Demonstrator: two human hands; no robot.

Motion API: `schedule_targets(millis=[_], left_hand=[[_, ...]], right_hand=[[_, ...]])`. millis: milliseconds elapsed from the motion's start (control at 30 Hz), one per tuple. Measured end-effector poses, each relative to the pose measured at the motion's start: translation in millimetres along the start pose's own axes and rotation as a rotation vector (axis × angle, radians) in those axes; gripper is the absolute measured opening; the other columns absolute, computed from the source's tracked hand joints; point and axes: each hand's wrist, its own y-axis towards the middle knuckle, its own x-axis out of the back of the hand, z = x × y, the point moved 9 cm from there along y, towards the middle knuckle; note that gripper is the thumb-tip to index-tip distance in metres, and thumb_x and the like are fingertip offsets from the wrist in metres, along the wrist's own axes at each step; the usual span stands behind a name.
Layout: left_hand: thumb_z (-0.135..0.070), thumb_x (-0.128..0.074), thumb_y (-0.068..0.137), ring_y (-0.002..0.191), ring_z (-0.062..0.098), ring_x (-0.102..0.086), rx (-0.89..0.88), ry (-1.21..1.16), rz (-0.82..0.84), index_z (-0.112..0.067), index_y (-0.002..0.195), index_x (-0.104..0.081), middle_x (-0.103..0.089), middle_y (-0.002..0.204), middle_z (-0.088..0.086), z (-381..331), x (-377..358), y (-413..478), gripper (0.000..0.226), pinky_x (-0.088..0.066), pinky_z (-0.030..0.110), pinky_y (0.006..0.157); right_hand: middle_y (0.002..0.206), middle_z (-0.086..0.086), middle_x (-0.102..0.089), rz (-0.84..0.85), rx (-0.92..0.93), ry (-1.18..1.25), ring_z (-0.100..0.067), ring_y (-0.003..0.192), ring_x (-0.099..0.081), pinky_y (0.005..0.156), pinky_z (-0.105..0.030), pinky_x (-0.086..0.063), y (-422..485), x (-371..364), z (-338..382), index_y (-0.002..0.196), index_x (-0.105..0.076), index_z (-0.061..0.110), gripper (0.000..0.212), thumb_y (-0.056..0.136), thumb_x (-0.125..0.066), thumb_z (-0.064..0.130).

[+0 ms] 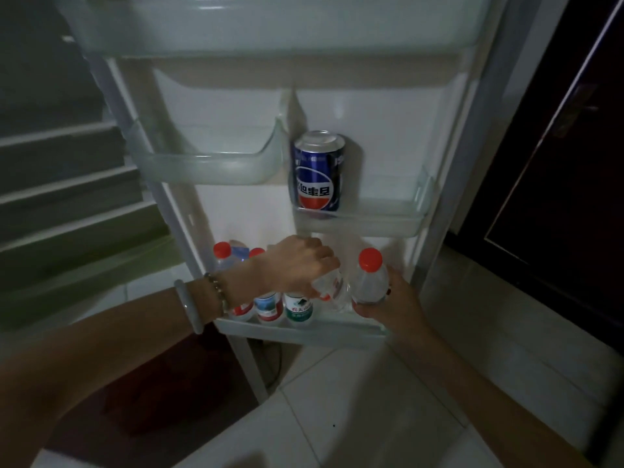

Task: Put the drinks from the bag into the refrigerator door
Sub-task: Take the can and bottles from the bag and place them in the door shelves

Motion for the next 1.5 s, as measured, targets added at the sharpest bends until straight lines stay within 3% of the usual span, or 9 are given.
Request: schedule_targets(millis=[267, 367, 500, 700, 933, 1067, 1167, 1300, 1500], left_hand=[[-0.04, -0.074, 0.071, 0.077, 0.014, -0.057, 0.089, -0.175, 0.128, -0.02, 0.111, -0.058, -0.064, 0.1, -0.001, 7, -67, 54, 0.048, -0.046, 0.024, 0.065], [-0.041, -0.075, 0.069, 0.087, 0.017, -0.059, 0.122, -0.202, 0.14, -0.02, 0.118, -0.055, -0.062, 0.108, 0.0, 13, -80, 61, 0.057, -0.049, 0.026, 0.072], [-0.037, -0.079, 0.068, 0.114, 0.024, -0.05, 0.17, -0.27, 0.126, -0.021, 0.132, -0.043, -0.044, 0.134, 0.003, 16, -78, 64, 0.076, -0.048, 0.038, 0.092], [-0.036, -0.07, 0.079, 0.139, 0.026, -0.02, 0.161, -0.195, -0.004, -0.015, 0.137, -0.042, -0.019, 0.153, 0.008, -4, -72, 58, 0.067, -0.02, 0.038, 0.113], [-0.041, -0.078, 0.069, 0.127, 0.033, -0.045, 0.142, -0.019, -0.265, -0.011, 0.125, -0.057, -0.05, 0.137, 0.014, -19, -64, 39, 0.067, -0.026, 0.048, 0.109], [-0.032, -0.057, 0.084, 0.126, 0.031, -0.047, -0.02, 0.126, -0.374, -0.012, 0.124, -0.059, -0.055, 0.134, 0.012, -60, -65, 27, 0.044, -0.023, 0.049, 0.111], [-0.031, -0.045, 0.086, 0.128, 0.03, -0.045, -0.127, 0.047, -0.324, -0.013, 0.127, -0.056, -0.053, 0.135, 0.011, -94, -82, 23, 0.047, -0.026, 0.047, 0.112], [-0.039, -0.064, 0.073, 0.117, 0.025, -0.055, -0.173, -0.023, -0.197, -0.013, 0.119, -0.063, -0.062, 0.123, 0.007, -127, -99, 31, 0.053, -0.034, 0.04, 0.106], [-0.043, -0.075, 0.067, 0.112, 0.029, -0.058, 0.034, -0.169, 0.003, -0.004, 0.122, -0.058, -0.061, 0.122, 0.012, -133, -131, 48, 0.07, -0.042, 0.041, 0.1]], right_hand=[[0.091, 0.002, -0.07, -0.015, -0.204, -0.078, -0.015, 0.088, -0.066, 0.067, -0.029, -0.052, 5, -19, -47, 0.103, -0.065, 0.02, 0.054, 0.054, -0.086, 0.014], [0.09, 0.003, -0.07, -0.013, -0.222, -0.077, -0.014, 0.085, -0.066, 0.062, -0.024, -0.05, 7, -25, -49, 0.106, -0.065, 0.023, 0.055, 0.056, -0.083, 0.008], [0.098, 0.004, -0.071, -0.031, -0.254, -0.043, -0.014, 0.095, -0.065, 0.078, -0.031, -0.053, 13, -28, -61, 0.103, -0.064, 0.027, 0.053, 0.055, -0.086, 0.02], [0.115, -0.002, -0.063, -0.012, -0.341, -0.094, -0.023, 0.104, -0.061, 0.087, -0.042, -0.051, 19, -28, -73, 0.123, -0.047, 0.02, 0.093, 0.041, -0.08, 0.046], [0.116, -0.004, -0.063, 0.062, -0.238, -0.118, -0.02, 0.11, -0.06, 0.091, -0.048, -0.049, 23, -27, -98, 0.121, -0.049, 0.015, 0.085, 0.048, -0.081, 0.045], [0.116, -0.002, -0.06, 0.165, -0.245, -0.183, -0.018, 0.106, -0.058, 0.093, -0.037, -0.048, -6, -6, -37, 0.126, -0.045, 0.015, 0.06, 0.074, -0.074, 0.016], [0.119, -0.003, -0.058, 0.121, -0.201, -0.257, -0.02, 0.109, -0.056, 0.094, -0.033, -0.046, -19, 17, -28, 0.131, -0.044, 0.014, 0.053, 0.082, -0.065, 0.014], [0.116, -0.016, -0.061, -0.027, -0.114, -0.346, -0.033, 0.104, -0.059, 0.091, -0.042, -0.048, -31, 52, -13, 0.123, -0.054, 0.008, 0.043, 0.082, -0.064, 0.017], [0.129, -0.014, -0.05, -0.009, 0.002, -0.441, -0.027, 0.117, -0.05, 0.098, -0.033, -0.039, -59, 70, 8, 0.128, -0.049, 0.005, 0.047, 0.083, -0.06, 0.006]])
